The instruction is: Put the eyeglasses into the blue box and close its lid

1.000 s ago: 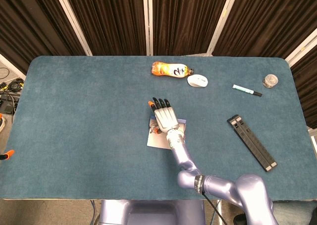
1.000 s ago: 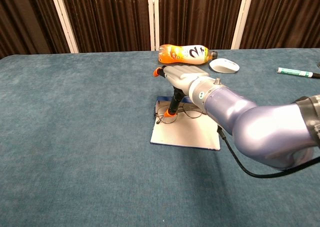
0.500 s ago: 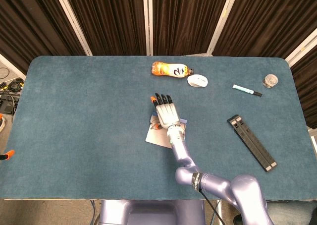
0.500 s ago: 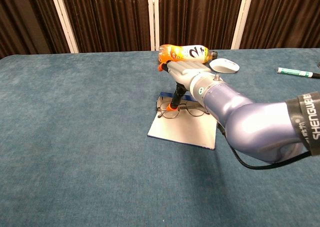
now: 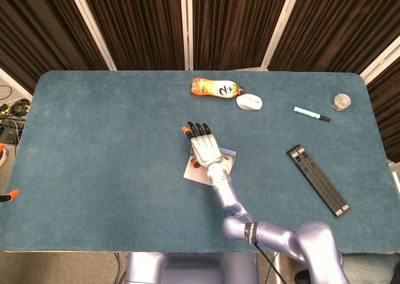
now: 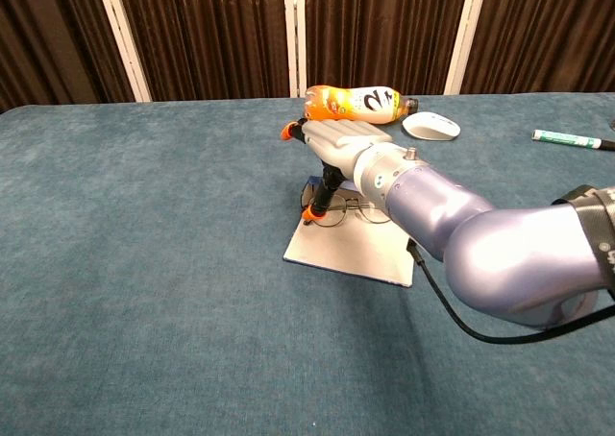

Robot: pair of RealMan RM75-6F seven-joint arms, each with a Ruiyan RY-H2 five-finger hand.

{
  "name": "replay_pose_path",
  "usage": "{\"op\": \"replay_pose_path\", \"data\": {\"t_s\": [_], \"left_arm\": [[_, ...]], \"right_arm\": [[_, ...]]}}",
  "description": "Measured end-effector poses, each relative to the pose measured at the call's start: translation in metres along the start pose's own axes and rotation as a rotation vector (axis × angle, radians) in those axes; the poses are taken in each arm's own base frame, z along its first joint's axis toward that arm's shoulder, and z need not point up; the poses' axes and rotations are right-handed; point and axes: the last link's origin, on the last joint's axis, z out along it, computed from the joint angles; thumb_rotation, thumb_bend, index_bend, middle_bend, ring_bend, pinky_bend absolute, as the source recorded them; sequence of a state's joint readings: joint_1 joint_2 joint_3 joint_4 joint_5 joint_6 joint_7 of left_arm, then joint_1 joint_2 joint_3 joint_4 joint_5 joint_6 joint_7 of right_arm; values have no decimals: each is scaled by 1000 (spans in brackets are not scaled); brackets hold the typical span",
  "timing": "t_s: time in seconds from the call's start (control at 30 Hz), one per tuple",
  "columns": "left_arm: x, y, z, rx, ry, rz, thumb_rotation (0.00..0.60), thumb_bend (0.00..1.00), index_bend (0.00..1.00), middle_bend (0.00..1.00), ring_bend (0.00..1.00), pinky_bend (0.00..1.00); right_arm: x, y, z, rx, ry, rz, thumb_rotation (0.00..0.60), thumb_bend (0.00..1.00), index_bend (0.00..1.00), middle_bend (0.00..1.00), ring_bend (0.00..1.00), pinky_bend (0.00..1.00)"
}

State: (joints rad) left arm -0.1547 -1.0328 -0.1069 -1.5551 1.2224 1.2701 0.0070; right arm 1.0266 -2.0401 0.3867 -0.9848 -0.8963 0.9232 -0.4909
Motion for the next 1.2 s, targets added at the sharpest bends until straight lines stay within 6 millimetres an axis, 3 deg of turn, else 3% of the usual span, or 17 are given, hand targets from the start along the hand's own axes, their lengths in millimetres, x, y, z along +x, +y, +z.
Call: {"op": "replay_pose_path", "data": {"t_s": [0.53,0.9,1.2], "left_arm": [[1,-5,2,16,-3,-10,600,0,0,0,0,0],[0,-6,2,23,-2,-5,600,0,0,0,0,0],[-2,-3,1,16,-7,6,600,0,0,0,0,0]], "right_arm": [[-8,-12,16,-31,-5,-28,600,87,125,0,0,0],[-9,2,18,-36,-2,-73,600,115,126,0,0,0],[-2,28,13,-74,2,-110,600,139,139,0,0,0]]}}
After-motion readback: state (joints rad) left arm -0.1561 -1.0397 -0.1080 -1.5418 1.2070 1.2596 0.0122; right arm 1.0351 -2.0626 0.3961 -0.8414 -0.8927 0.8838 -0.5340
